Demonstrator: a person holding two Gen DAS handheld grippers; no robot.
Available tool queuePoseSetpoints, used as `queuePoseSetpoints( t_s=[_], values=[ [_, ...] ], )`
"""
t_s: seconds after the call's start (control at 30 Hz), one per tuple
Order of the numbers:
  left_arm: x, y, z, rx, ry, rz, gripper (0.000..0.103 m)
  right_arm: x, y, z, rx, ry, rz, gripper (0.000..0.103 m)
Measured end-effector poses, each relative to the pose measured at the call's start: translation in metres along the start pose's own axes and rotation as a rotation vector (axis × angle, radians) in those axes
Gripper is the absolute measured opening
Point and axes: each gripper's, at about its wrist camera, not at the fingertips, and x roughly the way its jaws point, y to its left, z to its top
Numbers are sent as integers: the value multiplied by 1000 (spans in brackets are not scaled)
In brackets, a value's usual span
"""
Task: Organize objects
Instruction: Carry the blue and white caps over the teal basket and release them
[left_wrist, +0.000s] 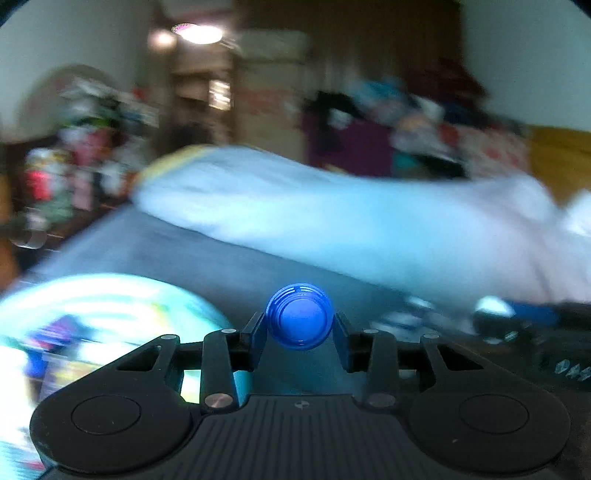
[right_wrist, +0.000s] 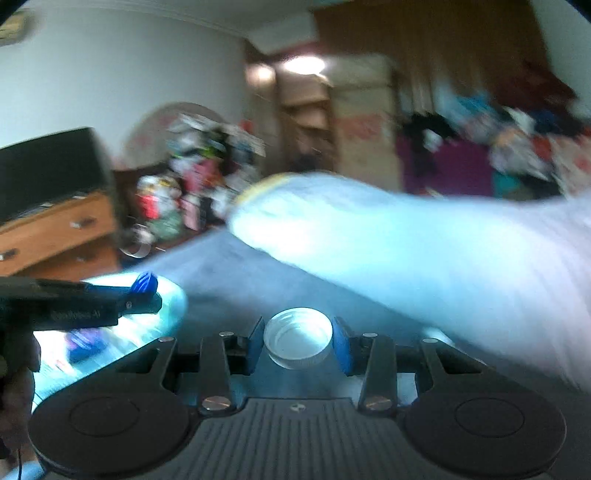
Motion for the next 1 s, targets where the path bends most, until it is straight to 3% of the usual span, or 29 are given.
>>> queuePoseSetpoints(
  t_s=[0.1, 0.23, 0.37, 0.67, 1.0],
  values=[
    [-28, 55, 12, -74, -8, 117, 39, 14, 48, 29, -45, -20, 85, 42],
    [-53, 125, 11, -169, 23, 265, 39, 39, 110, 56, -79, 19, 194, 42],
    [-70, 176, 9, -220, 60, 347, 39, 63, 159, 74, -81, 67, 268, 42],
    [-58, 222, 9, -268, 142, 340, 39, 92, 232, 75, -143, 146, 286, 42],
    [-52, 222, -3, -277, 142, 314, 39, 100, 237, 64, -143, 165, 268, 42]
  ],
)
